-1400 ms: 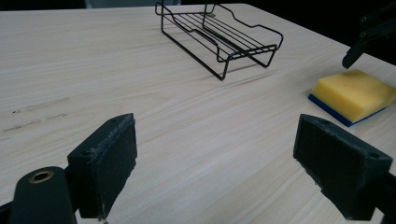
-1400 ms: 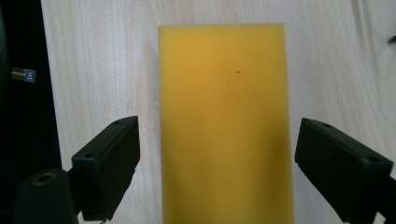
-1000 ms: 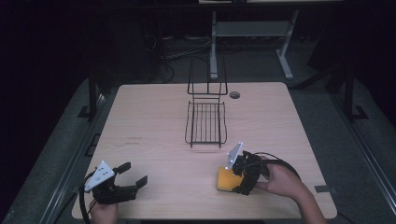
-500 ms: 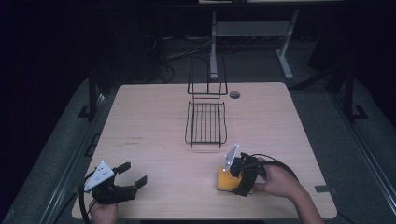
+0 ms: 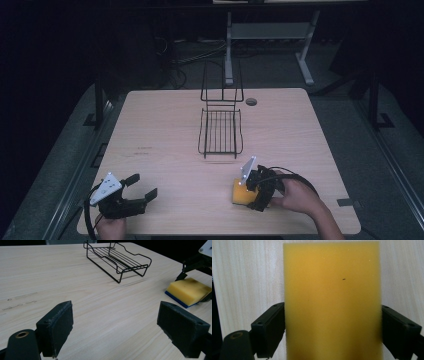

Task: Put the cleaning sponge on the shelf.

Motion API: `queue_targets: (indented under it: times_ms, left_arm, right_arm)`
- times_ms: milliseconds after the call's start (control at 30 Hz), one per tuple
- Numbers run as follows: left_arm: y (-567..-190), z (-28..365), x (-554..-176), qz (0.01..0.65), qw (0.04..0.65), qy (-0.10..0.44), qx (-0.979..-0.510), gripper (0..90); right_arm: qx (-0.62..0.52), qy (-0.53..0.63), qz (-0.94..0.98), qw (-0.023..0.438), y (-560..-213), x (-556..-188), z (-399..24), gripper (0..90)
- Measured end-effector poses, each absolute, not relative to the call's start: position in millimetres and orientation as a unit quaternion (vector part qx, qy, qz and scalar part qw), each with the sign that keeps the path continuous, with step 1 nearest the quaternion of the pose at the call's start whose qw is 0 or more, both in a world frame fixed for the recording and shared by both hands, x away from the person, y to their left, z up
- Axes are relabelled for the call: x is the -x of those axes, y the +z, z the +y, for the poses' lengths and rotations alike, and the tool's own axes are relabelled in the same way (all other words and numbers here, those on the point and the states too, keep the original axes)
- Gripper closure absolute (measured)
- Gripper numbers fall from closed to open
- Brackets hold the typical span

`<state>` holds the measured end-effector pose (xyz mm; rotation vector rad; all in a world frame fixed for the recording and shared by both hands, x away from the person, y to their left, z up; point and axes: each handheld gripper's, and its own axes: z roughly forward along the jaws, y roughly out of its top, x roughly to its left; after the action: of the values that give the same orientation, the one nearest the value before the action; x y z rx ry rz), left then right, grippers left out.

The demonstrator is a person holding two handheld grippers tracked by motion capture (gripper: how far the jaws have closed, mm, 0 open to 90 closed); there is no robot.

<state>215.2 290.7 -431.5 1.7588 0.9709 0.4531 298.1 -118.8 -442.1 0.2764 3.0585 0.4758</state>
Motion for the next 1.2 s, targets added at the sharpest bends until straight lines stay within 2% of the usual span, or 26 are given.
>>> queue_targets:
  times_ms: [300,367,1200]
  left_arm:
    - [-431.3,291.4,-215.0,0.405,0.516,0.187,-0.731,12.8]
    - [-431.3,291.3,-215.0,0.405,0.516,0.188,-0.731,12.8]
    - [-430.9,291.8,-214.5,0.405,0.516,0.189,-0.731,12.8]
  right_arm:
    - [-0.087,0.148,0.985,0.023,-444.4,-298.2,-117.5,16.0]
    - [-0.085,0.149,0.985,0.021,-444.4,-297.9,-117.5,19.6]
    - [-0.081,0.155,0.984,0.024,-431.3,-300.1,-115.6,21.4]
